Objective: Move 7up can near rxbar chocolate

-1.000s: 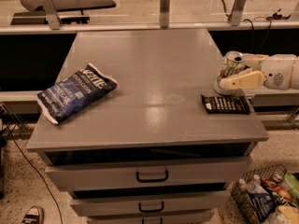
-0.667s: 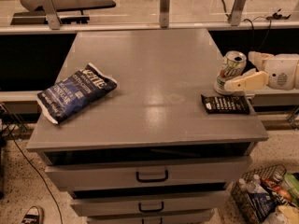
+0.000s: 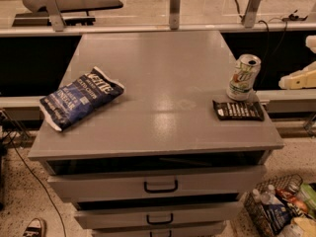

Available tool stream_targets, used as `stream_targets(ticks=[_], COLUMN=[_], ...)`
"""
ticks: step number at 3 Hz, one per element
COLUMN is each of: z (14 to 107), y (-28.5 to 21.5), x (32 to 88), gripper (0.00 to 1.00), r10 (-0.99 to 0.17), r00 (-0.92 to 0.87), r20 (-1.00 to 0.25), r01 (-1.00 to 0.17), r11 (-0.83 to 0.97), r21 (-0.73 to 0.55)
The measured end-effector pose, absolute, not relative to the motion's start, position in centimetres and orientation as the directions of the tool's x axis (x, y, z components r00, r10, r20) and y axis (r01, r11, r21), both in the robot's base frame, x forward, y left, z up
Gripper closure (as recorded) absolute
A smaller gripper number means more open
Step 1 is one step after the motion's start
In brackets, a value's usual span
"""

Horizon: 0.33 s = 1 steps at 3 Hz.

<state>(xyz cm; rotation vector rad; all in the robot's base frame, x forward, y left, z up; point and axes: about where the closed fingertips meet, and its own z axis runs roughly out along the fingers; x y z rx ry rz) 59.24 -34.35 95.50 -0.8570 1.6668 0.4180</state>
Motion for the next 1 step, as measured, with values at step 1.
stream_targets(ticks=[1], z=[95.49], y=[-34.34], x=[59.24], gripper=[0.00], r10=[-0.316], r00=[-0.075], r20=[-0.946], r01=[-0.725], r11=[0.669], r21=[-0.166])
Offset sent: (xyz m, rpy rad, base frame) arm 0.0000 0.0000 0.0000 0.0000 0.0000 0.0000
